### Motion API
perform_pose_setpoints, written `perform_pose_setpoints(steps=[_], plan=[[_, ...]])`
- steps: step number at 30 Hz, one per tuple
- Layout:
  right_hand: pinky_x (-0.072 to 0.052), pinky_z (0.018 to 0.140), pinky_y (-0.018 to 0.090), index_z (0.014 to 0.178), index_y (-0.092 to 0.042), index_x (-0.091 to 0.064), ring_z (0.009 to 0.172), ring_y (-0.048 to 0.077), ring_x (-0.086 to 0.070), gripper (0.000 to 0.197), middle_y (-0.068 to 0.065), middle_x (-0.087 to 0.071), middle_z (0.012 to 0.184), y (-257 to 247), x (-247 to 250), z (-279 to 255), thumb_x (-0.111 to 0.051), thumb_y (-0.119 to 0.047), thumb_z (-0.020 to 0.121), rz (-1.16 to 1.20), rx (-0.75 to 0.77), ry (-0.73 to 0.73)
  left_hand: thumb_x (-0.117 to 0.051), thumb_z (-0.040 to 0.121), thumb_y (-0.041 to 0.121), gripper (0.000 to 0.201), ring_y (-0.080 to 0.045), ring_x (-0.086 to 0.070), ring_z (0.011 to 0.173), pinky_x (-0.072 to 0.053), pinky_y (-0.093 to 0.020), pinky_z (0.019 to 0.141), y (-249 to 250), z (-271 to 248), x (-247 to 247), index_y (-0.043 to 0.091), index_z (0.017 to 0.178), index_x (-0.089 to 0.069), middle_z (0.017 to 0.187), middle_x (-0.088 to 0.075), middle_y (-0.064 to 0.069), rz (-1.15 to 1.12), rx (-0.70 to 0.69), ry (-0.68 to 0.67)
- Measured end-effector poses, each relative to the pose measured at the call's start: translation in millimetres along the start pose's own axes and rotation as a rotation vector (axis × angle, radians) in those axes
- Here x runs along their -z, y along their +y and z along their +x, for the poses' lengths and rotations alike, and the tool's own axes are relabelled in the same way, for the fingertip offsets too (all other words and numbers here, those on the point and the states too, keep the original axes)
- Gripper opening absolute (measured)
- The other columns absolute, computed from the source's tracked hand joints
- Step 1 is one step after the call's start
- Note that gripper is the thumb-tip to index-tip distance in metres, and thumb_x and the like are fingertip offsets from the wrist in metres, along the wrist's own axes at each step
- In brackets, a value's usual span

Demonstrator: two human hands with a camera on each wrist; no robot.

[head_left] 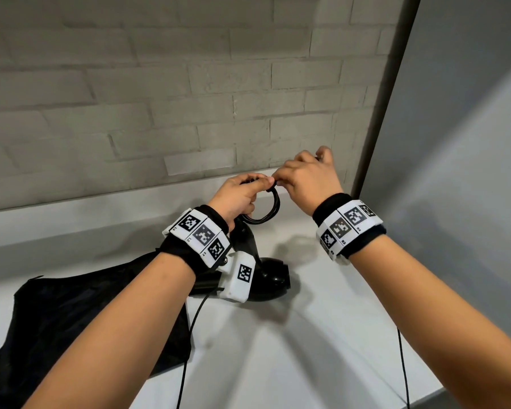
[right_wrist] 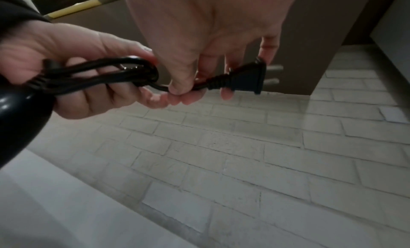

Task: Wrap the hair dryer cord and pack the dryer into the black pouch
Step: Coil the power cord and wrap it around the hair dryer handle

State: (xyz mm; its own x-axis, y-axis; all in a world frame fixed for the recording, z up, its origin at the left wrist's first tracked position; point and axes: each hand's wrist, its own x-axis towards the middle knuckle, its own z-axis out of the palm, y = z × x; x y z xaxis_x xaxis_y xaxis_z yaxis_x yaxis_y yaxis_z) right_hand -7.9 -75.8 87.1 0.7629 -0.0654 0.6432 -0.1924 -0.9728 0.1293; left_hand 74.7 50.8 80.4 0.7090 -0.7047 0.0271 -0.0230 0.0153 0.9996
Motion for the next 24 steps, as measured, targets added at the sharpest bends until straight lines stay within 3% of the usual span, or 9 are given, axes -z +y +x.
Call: perform_pose_setpoints(steps=[4,7,10,12,15,19,21,24], plan=[[-0.018,0.083,0.036,0.080,-0.027,-0.071,0.082,0.028,-0.062,0.023,-0.005,-0.073,0.080,-0.4,3.1,1.0,-0.048,-0.028,0.079,-0.002,-0.035,0.095,-0.057,0.087,0.031,0.022,-0.004,-0.014,0.033,-0.016,-0.014,0.031,5.1,-0.8,0.2,0.012,0.093,-0.065,0.040,-0.020,0.013,0.104,0.047,-0.041],[-0.021,0.083,0.035,0.076,-0.032,-0.070,0.072,0.024,-0.062,0.025,-0.011,-0.071,0.073,-2.3,8.7,1.5,-0.045,-0.028,0.076,-0.067,-0.036,0.061,-0.056,0.087,0.036,0.024,-0.004,-0.020,0.029,-0.018,-0.013,0.030,10.6,-3.3,-0.8,0.016,0.086,-0.070,0.044,-0.029,0.010,0.166,0.079,-0.071],[-0.023,0.086,0.036,0.076,-0.032,-0.070,0.071,0.024,-0.062,0.020,-0.013,-0.070,0.072,-1.8,8.8,-1.5,-0.052,-0.025,0.075,-0.080,0.010,0.083,-0.056,0.088,0.035,0.021,-0.003,-0.037,0.037,-0.026,-0.012,0.035,14.9,-6.0,-0.3,0.018,0.090,-0.068,0.064,-0.053,0.010,0.185,0.111,-0.115],[-0.025,0.084,0.036,0.076,-0.032,-0.071,0.069,0.024,-0.061,0.021,-0.012,-0.071,0.072,-1.6,8.6,-2.9,-0.051,-0.027,0.076,-0.035,0.013,0.107,-0.055,0.089,0.033,0.020,-0.007,-0.033,0.049,-0.026,-0.012,0.039,14.6,-5.6,0.5,0.017,0.097,-0.064,0.077,-0.054,0.009,0.204,0.113,-0.120],[-0.033,0.079,0.035,0.079,-0.030,-0.072,0.068,0.024,-0.061,0.021,-0.010,-0.072,0.073,-4.8,11.2,-6.4,-0.051,-0.032,0.078,0.027,-0.056,0.134,-0.058,0.089,0.026,0.009,-0.006,-0.029,0.044,-0.019,-0.011,0.036,11.0,-3.1,-0.8,0.019,0.086,-0.063,0.075,-0.052,0.009,0.170,0.065,-0.078],[-0.044,0.085,0.041,0.100,-0.013,-0.068,0.090,0.032,-0.061,0.029,0.010,-0.071,0.094,-9.5,18.8,-7.6,-0.044,-0.022,0.085,0.285,-0.209,0.036,-0.058,0.090,0.022,0.011,-0.001,-0.020,0.031,-0.018,-0.011,0.035,8.0,2.4,-1.9,0.023,0.079,-0.060,0.071,-0.053,0.009,0.069,0.032,0.018],[-0.045,0.088,0.035,0.106,-0.005,-0.065,0.097,0.032,-0.060,0.030,0.017,-0.068,0.102,-10.8,24.2,-9.2,-0.041,-0.011,0.089,0.446,-0.280,-0.017,-0.058,0.090,0.021,0.012,-0.002,-0.019,0.028,-0.020,-0.012,0.032,6.1,5.3,-2.2,0.022,0.078,-0.060,0.070,-0.051,0.007,0.016,0.014,0.060],[-0.043,0.080,0.026,0.108,-0.001,-0.063,0.085,0.023,-0.058,0.031,0.013,-0.066,0.095,-9.9,27.6,-13.6,-0.038,-0.001,0.090,0.699,-0.446,-0.115,-0.058,0.090,0.019,0.012,-0.003,-0.020,0.027,-0.021,-0.012,0.031,3.6,8.0,-3.3,0.022,0.078,-0.059,0.070,-0.050,0.006,-0.045,-0.009,0.130]])
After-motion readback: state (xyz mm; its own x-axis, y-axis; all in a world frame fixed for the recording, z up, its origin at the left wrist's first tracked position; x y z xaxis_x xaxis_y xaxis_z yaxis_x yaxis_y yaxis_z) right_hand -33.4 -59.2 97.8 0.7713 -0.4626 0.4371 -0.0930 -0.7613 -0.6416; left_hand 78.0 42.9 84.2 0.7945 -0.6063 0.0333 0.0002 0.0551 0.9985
